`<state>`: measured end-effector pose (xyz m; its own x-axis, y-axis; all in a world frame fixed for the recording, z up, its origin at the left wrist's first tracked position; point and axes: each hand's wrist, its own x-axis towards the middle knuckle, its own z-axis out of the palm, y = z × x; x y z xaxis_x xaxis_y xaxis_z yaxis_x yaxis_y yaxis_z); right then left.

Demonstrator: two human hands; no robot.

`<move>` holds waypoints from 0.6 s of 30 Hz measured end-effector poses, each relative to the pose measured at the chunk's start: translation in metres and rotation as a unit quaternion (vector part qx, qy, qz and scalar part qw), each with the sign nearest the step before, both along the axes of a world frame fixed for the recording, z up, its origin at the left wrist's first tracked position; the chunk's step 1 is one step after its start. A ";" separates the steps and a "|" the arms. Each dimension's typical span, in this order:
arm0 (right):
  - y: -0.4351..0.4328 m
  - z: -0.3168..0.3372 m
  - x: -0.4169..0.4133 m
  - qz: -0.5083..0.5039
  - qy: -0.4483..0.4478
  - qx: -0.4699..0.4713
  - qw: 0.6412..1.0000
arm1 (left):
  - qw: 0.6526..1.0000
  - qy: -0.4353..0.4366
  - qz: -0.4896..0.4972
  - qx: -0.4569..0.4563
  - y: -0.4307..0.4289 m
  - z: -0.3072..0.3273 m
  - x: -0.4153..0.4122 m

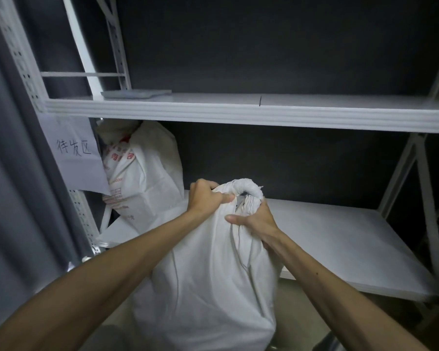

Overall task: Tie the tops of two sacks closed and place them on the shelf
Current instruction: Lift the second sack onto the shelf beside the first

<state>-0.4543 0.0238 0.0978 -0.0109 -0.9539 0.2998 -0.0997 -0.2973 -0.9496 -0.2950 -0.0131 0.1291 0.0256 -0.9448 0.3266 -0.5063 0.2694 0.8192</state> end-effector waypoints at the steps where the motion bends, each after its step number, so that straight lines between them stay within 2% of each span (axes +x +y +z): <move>1: 0.001 0.004 0.003 0.005 -0.022 -0.007 1.000 | 1.000 0.003 0.002 -0.007 0.000 0.005 0.000; 6: 0.002 0.021 0.016 -0.075 -0.099 0.067 0.990 | 0.999 -0.006 -0.009 -0.031 -0.005 0.028 0.002; 12: -0.014 0.062 0.030 -0.109 -0.168 0.091 0.975 | 0.996 0.048 -0.022 -0.069 -0.011 0.058 0.011; 15: -0.024 0.077 0.033 -0.116 -0.183 0.078 0.973 | 0.998 0.004 -0.031 -0.055 -0.018 0.070 0.026; 18: -0.030 0.090 0.029 -0.129 -0.191 0.067 0.971 | 0.998 -0.056 0.002 0.003 -0.026 0.055 0.054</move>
<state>-0.4254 -0.0066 0.1882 -0.3403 -0.9350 0.1000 0.2121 -0.1799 -0.9606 -0.2407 -0.0389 0.1845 -0.0064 -0.9467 0.3220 -0.5960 0.2622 0.7590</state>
